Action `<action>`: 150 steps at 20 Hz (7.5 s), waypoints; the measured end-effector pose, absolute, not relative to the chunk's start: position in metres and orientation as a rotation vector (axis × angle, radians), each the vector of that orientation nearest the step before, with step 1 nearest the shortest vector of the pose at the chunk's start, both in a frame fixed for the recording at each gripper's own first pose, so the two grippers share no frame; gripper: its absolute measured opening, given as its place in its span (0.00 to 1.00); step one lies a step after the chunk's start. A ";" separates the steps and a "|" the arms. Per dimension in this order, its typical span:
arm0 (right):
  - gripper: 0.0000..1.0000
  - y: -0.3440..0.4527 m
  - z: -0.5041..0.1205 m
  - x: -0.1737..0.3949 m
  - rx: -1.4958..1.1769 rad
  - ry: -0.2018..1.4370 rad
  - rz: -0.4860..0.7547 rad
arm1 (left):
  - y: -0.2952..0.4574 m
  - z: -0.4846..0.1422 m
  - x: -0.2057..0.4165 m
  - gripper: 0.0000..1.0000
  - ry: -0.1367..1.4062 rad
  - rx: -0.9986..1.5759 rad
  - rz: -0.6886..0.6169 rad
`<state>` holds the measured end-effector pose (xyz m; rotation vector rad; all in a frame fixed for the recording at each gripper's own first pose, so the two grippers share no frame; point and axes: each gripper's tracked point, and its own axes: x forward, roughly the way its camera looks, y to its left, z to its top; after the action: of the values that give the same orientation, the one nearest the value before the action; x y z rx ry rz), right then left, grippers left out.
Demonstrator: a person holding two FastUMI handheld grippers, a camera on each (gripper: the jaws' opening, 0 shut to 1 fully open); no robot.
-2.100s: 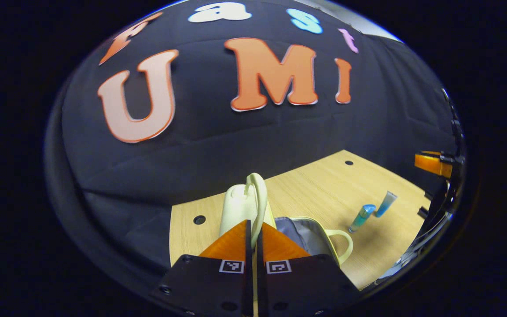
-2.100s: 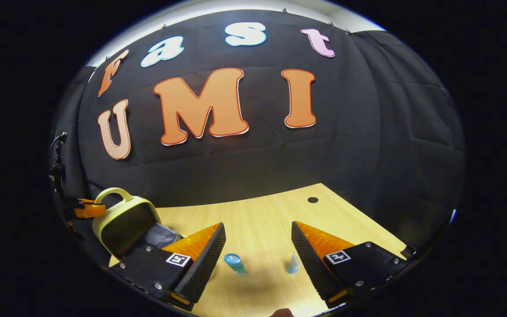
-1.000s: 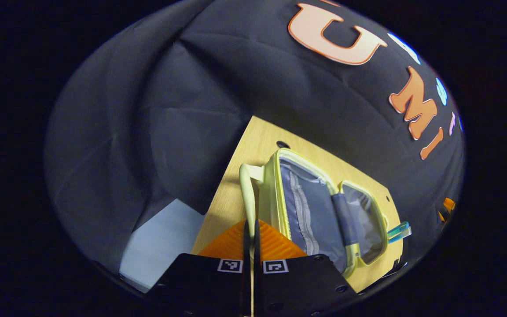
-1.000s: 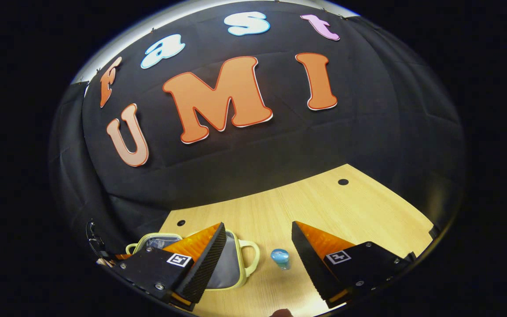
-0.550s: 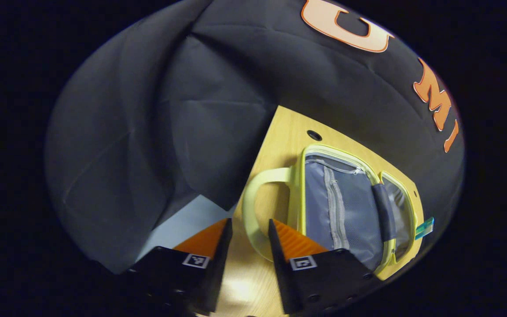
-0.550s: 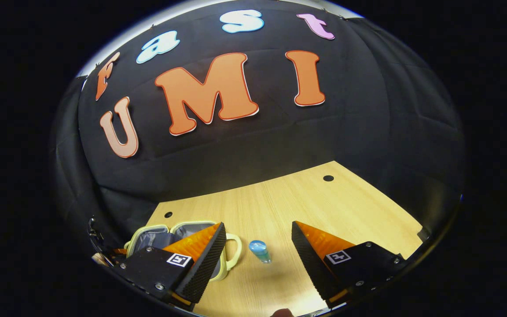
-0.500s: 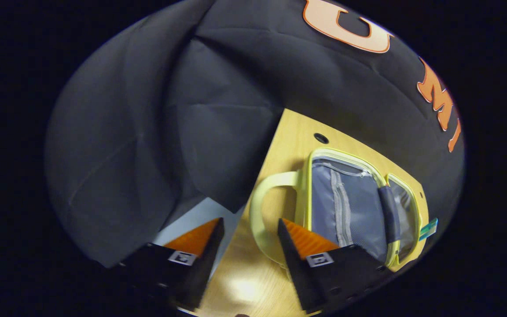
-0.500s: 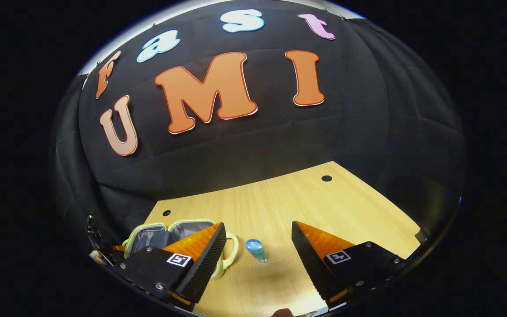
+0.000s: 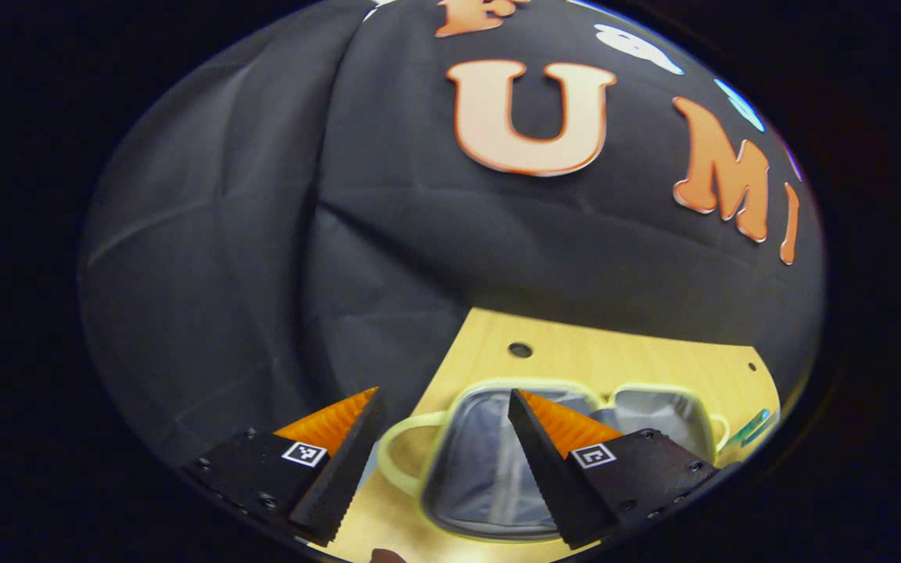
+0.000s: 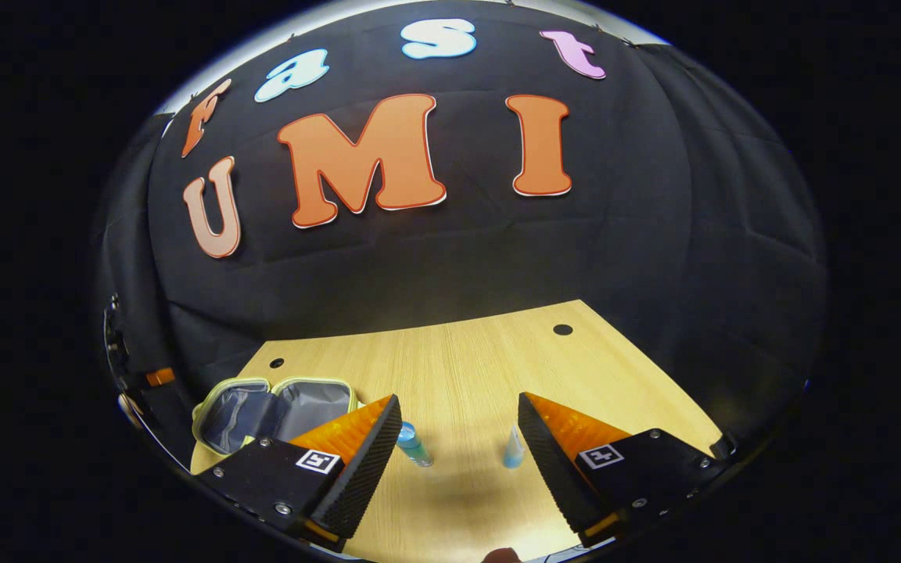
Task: First open the suitcase, pack the skin care products into it, and then close the suitcase.
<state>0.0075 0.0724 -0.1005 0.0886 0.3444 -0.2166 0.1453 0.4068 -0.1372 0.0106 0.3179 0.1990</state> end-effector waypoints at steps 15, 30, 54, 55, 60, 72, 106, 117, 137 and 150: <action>0.95 0.007 -0.112 0.013 -0.010 0.307 -0.135 | 0.048 -0.037 0.076 0.96 0.023 0.167 -0.104; 0.95 -0.051 -0.173 -0.003 -0.029 0.443 -0.167 | -0.137 -0.223 0.083 0.96 0.238 0.218 -0.366; 0.96 -0.078 -0.223 -0.013 -0.046 0.559 -0.205 | -0.136 -0.403 0.127 0.46 0.478 0.239 -0.298; 0.96 -0.072 -0.226 -0.012 -0.045 0.564 -0.188 | -0.137 -0.401 0.124 0.46 0.493 0.238 -0.302; 0.96 -0.034 -0.246 -0.005 -0.036 0.605 -0.101 | -0.132 -0.372 0.097 0.46 0.531 0.215 -0.319; 0.93 0.006 -0.333 0.038 -0.053 0.713 0.023 | -0.075 -0.249 0.044 0.46 0.508 0.153 -0.231; 0.41 0.094 -0.270 -0.006 0.216 0.768 -0.121 | 0.122 -0.329 0.139 0.46 1.136 0.187 -0.242; 0.41 0.112 -0.266 -0.005 0.230 0.793 -0.169 | 0.144 -0.373 0.155 0.47 1.189 0.159 -0.221; 0.41 0.248 -0.188 0.067 0.205 0.900 0.204 | 0.179 -0.189 0.153 1.00 0.614 0.056 -0.249; 0.41 0.329 -0.306 0.125 0.099 1.322 0.256 | 0.367 -0.134 0.077 0.98 0.506 -0.053 0.007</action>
<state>0.1253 0.3286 -0.3058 0.0993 1.3217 0.2565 0.0771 0.3670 -0.1344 -0.0528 0.5057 0.0066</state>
